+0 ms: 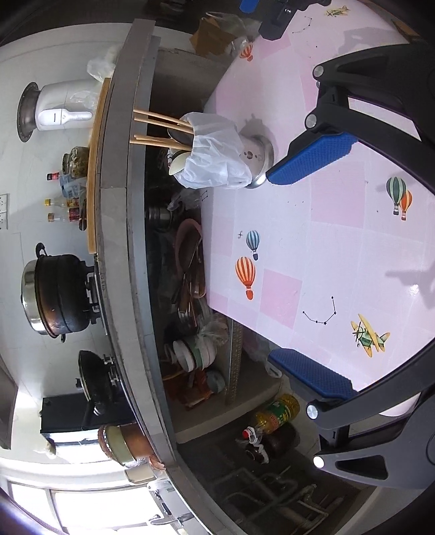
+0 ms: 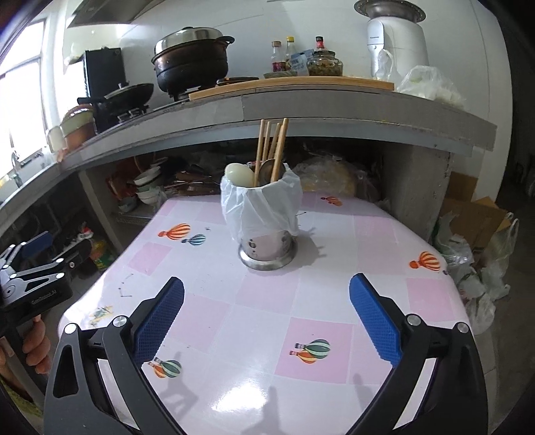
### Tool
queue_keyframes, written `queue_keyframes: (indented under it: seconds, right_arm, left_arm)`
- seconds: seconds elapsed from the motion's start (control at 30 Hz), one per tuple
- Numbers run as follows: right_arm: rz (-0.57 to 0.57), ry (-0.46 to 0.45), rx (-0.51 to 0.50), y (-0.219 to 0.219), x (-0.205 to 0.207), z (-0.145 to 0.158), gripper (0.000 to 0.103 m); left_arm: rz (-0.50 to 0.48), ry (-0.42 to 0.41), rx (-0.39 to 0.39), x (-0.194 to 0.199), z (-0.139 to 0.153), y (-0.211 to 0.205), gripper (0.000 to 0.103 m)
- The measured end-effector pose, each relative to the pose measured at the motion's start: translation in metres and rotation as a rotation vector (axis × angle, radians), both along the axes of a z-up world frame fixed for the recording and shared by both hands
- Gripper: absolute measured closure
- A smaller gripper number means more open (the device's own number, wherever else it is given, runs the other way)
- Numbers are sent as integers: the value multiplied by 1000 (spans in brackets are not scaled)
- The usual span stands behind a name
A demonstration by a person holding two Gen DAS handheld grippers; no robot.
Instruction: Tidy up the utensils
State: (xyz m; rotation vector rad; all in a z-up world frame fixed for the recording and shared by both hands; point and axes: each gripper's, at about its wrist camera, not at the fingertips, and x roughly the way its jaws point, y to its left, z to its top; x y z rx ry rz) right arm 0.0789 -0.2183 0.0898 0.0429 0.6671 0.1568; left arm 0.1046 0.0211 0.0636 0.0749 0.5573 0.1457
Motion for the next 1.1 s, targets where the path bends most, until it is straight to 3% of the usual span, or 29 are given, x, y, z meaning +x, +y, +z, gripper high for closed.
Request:
queue_keyframes:
  seconds: [0.13,0.33,0.5,0.67,1.1]
  right_arm:
    - [-21,-8,-45,7,-3,2,7]
    - [-20,-34,-88,14,-9,9,7]
    - [-19,-31,-125,19,-9,11,6]
    - [-58,-61,-252,28,-14,8,6]
    - [-90,-104,-129,5,-35,14,6]
  left_arm:
    - [4,18,-61,1,-1,6,8]
    - [19,57,-81,7,-7,14,8]
    - [11,21,-55,2,-4,12,8]
    - [1,5,-52,2,-2,7,8]
    - [18,-34,-74,-6,-3,5,8]
